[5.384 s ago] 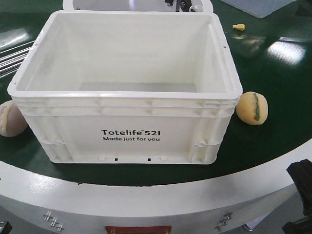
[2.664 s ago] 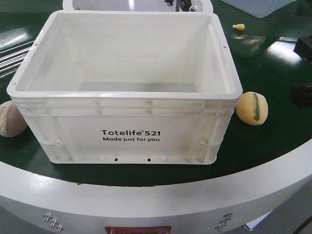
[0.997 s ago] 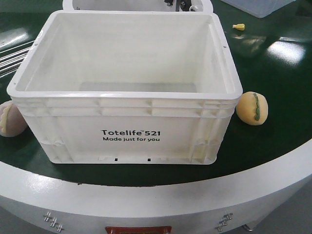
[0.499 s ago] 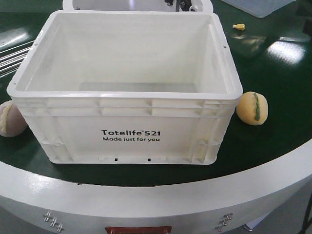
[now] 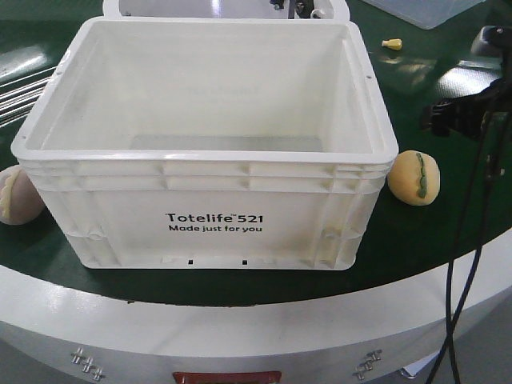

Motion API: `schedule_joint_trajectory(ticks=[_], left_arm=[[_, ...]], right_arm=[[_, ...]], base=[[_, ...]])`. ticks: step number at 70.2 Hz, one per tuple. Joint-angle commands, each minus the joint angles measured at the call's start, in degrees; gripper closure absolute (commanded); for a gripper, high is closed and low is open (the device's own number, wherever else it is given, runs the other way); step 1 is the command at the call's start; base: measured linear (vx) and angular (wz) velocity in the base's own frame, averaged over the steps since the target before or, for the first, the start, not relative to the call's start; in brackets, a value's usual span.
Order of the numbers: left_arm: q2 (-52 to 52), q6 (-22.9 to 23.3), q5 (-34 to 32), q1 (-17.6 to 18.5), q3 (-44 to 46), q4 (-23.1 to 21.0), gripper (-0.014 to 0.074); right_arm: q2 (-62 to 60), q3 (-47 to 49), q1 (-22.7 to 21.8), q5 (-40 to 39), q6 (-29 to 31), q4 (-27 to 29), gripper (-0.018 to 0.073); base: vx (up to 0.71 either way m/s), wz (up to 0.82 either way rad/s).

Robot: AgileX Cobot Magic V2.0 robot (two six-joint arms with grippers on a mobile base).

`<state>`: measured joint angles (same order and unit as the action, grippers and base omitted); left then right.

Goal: Place moving items into box and shelve
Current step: 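Move the right gripper down onto the peach plush ball and close, then lower the left gripper onto the pink plush ball and close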

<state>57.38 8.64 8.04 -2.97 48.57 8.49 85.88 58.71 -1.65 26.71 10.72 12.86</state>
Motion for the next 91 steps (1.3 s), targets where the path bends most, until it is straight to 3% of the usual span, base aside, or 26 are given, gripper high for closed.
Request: schedule_joint_trajectory(ticks=[1,38,47,59,77,91], left_arm=[[-0.7,0.8,-4.3,-0.2,2.3,-0.2,0.001],[-0.7,0.8,-4.1,-0.2,2.3,-0.2,0.001],[-0.7,0.8,-4.0,-0.2,2.3,-0.2,0.001],[-0.7,0.8,-4.7,-0.2,2.3,-0.1,0.001],[2.4,0.8,-4.5,-3.6,5.3,-0.1,0.001],[8.3,0.8,-1.0,-3.6,5.2,-0.2,0.001]], right_arm=[[0.7,2.0,0.2,-3.2,0.3,0.6,-0.0026],[13.0,2.0,0.2,-3.4,5.6,6.1,0.0004],[14.3,2.0,0.2,-3.3,6.0,6.1,0.0154],[14.4,2.0,0.2,-3.3,6.0,6.1,0.0573],[14.4,2.0,0.2,-3.1,6.0,6.1,0.0575],[14.4,2.0,0.2,-2.8,6.0,6.1,0.0574]], base=[[0.0,0.0],[0.0,0.0],[0.0,0.0],[0.0,0.0],[0.0,0.0],[0.0,0.0]])
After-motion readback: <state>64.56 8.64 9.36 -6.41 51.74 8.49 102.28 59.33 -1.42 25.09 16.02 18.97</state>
